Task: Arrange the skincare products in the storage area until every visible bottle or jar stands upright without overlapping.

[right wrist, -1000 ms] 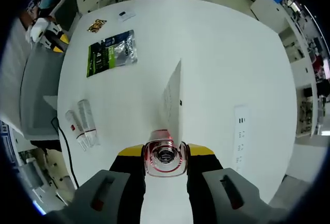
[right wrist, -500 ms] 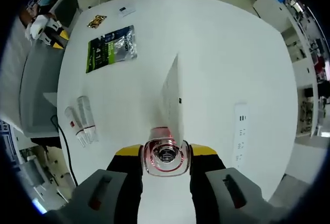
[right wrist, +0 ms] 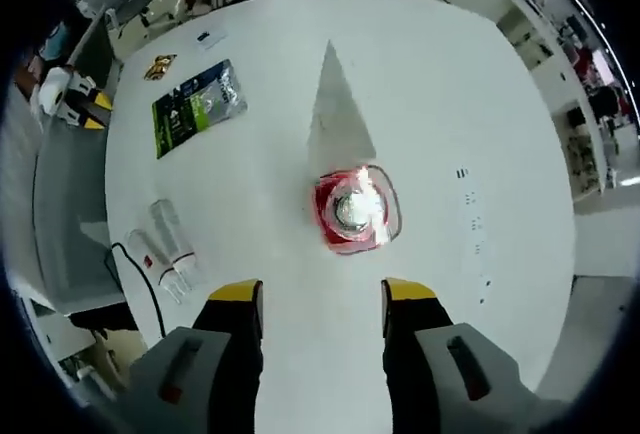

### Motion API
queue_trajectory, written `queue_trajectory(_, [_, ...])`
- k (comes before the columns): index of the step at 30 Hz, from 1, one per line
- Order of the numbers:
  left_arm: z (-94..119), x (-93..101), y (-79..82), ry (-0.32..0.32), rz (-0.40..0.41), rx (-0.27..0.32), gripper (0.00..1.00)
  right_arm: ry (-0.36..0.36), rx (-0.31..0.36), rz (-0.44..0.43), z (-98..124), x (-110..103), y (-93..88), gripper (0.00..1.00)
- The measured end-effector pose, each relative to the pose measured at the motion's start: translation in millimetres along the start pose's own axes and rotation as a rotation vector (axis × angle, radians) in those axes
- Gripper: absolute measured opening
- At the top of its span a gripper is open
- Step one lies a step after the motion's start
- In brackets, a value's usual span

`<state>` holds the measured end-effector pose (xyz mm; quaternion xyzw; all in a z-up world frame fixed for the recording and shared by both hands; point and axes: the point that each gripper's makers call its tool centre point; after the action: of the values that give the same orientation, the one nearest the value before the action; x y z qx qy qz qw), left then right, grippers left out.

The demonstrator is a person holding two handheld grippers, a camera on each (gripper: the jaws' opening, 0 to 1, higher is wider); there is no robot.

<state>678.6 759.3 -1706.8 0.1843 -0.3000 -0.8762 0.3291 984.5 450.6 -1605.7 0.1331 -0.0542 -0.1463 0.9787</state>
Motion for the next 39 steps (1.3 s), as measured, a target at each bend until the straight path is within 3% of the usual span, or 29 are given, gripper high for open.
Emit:
queue_trajectory(5, [0,2.0,0.2,-0.008,-0.005,-0.001,0.21,-0.031,0.035,-0.071,10,-31,-17.9,0.44])
queue_trajectory(10, [0,3.6,-0.4,-0.017,-0.003,-0.005,0.21,-0.036,0.095,-0.109,24,-65,-22.8,0.45])
queue_trajectory(12, [1,4.9,4.6,-0.017,-0.024,0.020,0.21,-0.059,0.125,-0.128,34,-78,-25.7,0.45])
queue_trajectory(15, [0,8.6,2.3,-0.035,-0.033,0.003,0.21,-0.072,0.184,-0.171,42,-95,-24.7,0.45])
queue_trajectory(18, [0,10.2,2.8,-0.042,-0.033,0.003,0.21,-0.130,0.214,-0.227,42,-115,-32.7,0.44])
queue_trajectory(21, [0,13.1,1.7,-0.052,-0.038,-0.005,0.21,-0.157,0.255,-0.358,34,-139,-40.7,0.43])
queue_trajectory(26, [1,15.6,2.7,-0.067,-0.054,-0.009,0.21,-0.114,0.335,-0.565,17,-174,-49.9,0.43])
queue_trajectory(30, [1,14.4,1.5,-0.068,-0.043,-0.015,0.21,-0.203,0.362,-0.710,10,-176,-67.5,0.42])
queue_trajectory(32, [2,13.9,-0.1,-0.075,-0.023,-0.026,0.21,-0.185,0.457,-0.872,5,-181,-64.9,0.43])
queue_trajectory(33, [3,14.2,0.4,-0.078,-0.029,-0.026,0.21,-0.169,0.474,-0.922,2,-184,-64.6,0.44])
queue_trajectory(39, [6,13.9,3.4,-0.084,-0.034,-0.020,0.21,-0.150,0.504,-1.173,-25,-195,-68.7,0.40])
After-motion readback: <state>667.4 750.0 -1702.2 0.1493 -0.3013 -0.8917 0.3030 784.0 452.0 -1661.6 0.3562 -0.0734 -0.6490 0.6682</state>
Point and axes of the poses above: the point that each gripper's makers call its tool centre point, and the gripper's own axes: z roughly backward along the fingers, x roughly to its right, y roughly out of its top, and after that the axes turned 6 degrees about x, right-handed
